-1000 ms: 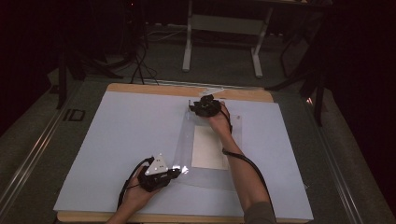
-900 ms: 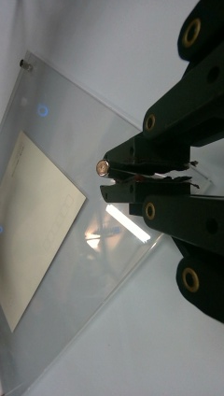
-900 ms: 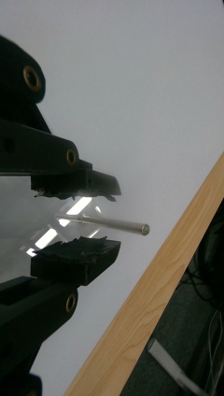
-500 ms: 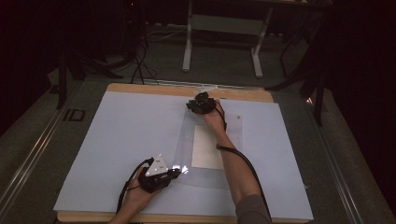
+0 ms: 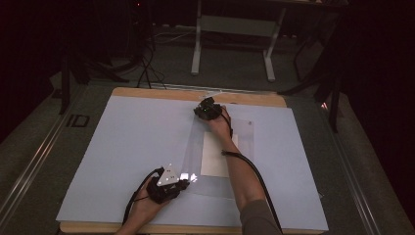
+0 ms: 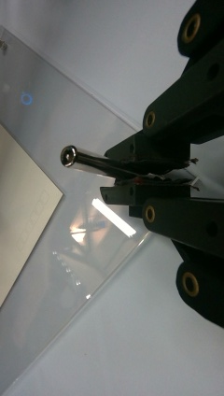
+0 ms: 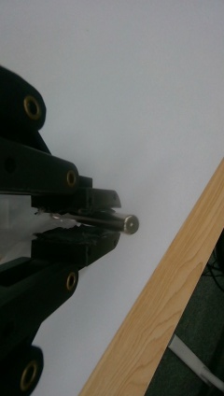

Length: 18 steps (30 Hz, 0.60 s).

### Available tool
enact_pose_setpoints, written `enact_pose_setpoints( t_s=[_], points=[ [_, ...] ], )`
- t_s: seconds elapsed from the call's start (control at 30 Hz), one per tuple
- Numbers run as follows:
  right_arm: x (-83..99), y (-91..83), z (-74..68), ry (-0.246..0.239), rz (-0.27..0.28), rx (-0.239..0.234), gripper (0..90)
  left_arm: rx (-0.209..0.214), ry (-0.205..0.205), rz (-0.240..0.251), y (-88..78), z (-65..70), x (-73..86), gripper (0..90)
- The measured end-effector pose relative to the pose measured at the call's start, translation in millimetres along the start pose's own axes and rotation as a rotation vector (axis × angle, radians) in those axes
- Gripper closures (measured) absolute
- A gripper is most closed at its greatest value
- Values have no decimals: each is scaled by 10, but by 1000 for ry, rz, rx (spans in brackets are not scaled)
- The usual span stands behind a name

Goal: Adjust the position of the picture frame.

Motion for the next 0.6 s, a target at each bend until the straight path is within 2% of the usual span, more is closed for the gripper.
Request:
enact_pose_setpoints(
  t_s=[0.13, 0.23, 0.37, 0.43, 0.5, 0.6],
  points=[
    [5, 37, -24, 8, -7, 6, 848, -2, -15, 1, 0, -1, -1, 833],
    [17, 24, -10, 37, -1, -2, 852, 13, -43, 7, -6, -20, 3, 843],
    [3, 10, -18, 27, -9, 3, 854, 30, -52, 25, -24, -23, 1, 845],
    [-14, -18, -11, 15, -7, -14, 855, 37, -61, 41, -49, -16, -11, 844],
    [-43, -67, 3, 0, -9, -13, 855, 37, -78, 60, -82, -41, -24, 841],
    [-64, -140, 43, 2, -8, 1, 853, 26, -116, 89, -163, -102, -21, 836]
  ],
)
Point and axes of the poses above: each handheld gripper's, and its own axes: y roughly forward along the jaws, x roughly out of its underside, z roughly to its right, the point moved 1 cm from there along y, roughly forward along the jaws, and after that the axes turned 3 degrees about z, right-handed, at the moved point
